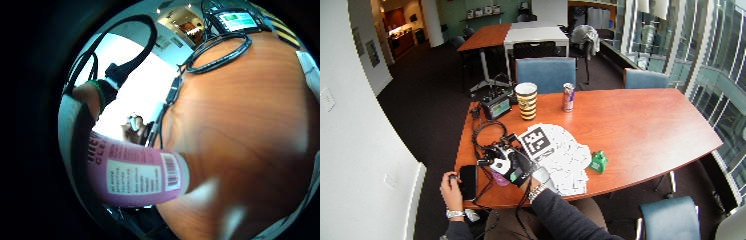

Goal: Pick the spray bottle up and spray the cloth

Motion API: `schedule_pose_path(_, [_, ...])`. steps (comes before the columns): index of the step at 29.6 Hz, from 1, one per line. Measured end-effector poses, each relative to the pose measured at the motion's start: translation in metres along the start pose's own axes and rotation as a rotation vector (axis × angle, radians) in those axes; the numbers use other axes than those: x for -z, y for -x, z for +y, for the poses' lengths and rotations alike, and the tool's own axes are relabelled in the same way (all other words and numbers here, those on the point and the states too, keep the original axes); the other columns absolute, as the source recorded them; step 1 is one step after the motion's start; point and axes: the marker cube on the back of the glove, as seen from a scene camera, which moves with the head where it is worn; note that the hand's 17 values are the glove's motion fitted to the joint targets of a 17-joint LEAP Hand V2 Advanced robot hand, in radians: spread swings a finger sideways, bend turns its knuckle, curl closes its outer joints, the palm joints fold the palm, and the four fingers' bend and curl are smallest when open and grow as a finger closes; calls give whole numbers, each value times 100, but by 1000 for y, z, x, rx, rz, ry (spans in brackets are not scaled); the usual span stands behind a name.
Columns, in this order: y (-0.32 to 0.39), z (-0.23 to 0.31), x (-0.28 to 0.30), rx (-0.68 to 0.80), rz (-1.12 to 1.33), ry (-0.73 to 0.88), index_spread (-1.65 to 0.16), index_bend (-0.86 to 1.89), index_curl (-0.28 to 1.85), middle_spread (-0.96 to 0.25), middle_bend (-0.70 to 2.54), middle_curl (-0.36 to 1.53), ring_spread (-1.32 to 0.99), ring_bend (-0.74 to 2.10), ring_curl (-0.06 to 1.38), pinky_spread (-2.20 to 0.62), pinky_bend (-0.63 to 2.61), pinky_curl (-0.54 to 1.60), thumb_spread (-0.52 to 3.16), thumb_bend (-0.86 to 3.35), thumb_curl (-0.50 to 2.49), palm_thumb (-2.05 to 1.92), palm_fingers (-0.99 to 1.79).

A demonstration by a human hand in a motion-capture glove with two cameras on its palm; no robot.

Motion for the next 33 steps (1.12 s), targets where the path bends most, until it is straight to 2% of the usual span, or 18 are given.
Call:
schedule_pose_path(5, [-2, 2, 2, -10, 40, -19, -30, 34, 57, -20, 54, 51, -22, 52, 45, 0, 8, 28, 96, -4, 35, 69, 117])
schedule_pose_path(9, [-4, 4, 11, -20, 151, -32, -30, 25, 55, -20, 53, 50, -21, 53, 45, 4, 12, 26, 94, -5, 34, 63, 107])
schedule_pose_path(13, [1, 8, 27, -27, 287, -16, -31, 4, 49, -18, 41, 46, -17, 51, 46, 9, 24, 31, 93, -6, 33, 58, 74])
schedule_pose_path(15, [4, 11, 38, -30, 372, 5, -31, 4, 46, -16, 38, 46, -16, 50, 46, 12, 28, 33, 92, -6, 33, 55, 67])
schedule_pose_path(24, [29, 38, 72, -18, 728, 245, -33, 6, 33, -8, 23, 40, -9, 40, 40, 21, 39, 36, 90, -5, 31, 46, 32])
schedule_pose_path(28, [49, 61, 75, 40, 835, 304, -32, 8, 29, -7, 24, 39, -7, 41, 38, 22, 37, 34, 90, -5, 31, 43, 32])
schedule_pose_path(33, [71, 98, 71, 88, 851, 447, -31, 9, 26, -6, 24, 38, -6, 43, 37, 24, 36, 34, 90, -4, 31, 40, 34])
